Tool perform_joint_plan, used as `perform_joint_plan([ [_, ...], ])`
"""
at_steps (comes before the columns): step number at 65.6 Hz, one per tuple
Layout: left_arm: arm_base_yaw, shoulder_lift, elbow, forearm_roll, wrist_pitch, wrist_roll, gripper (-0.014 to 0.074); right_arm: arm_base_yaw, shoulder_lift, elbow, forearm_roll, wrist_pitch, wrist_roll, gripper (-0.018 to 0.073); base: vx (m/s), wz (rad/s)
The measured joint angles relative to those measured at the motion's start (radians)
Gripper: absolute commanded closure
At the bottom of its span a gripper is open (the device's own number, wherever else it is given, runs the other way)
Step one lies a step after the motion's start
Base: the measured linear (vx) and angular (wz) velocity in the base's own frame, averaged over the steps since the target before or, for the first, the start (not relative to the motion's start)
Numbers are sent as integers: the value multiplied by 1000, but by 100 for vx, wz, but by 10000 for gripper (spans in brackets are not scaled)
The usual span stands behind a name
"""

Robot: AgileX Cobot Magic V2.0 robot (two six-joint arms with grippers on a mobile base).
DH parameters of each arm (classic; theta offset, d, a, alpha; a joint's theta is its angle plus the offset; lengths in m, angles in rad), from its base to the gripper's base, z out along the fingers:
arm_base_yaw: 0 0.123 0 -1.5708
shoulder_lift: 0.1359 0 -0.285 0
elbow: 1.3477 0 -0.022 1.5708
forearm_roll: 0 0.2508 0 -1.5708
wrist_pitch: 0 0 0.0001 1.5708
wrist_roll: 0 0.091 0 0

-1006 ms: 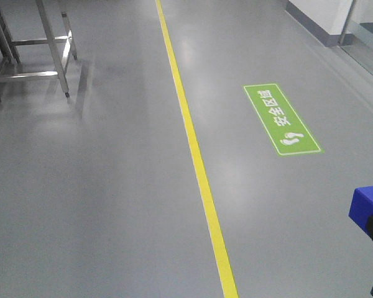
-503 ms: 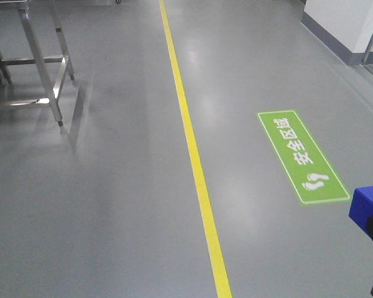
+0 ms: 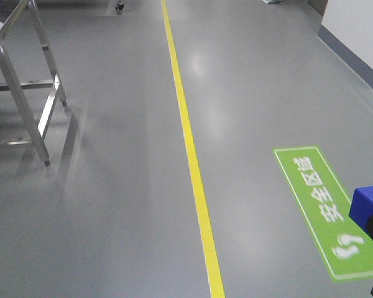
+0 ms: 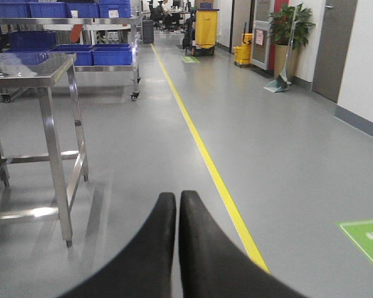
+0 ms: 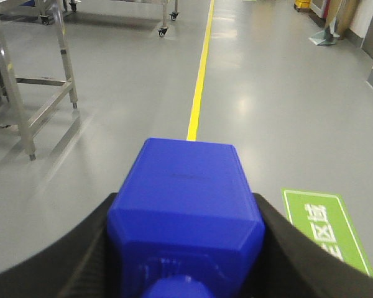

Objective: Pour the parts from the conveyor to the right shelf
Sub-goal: 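Drive along the yellow floor line carrying the blue part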

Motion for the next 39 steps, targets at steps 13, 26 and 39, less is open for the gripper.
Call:
perform_joint_plan([
  [13, 0, 0, 0, 0, 0, 0, 603, 0, 0, 0, 0, 0, 0, 561, 82, 11],
  [26, 0, 0, 0, 0, 1, 0, 603, 0, 0, 0, 0, 0, 0, 561, 84, 10],
  [39, 0, 0, 0, 0, 1, 0, 603, 0, 0, 0, 0, 0, 0, 561, 84, 6],
])
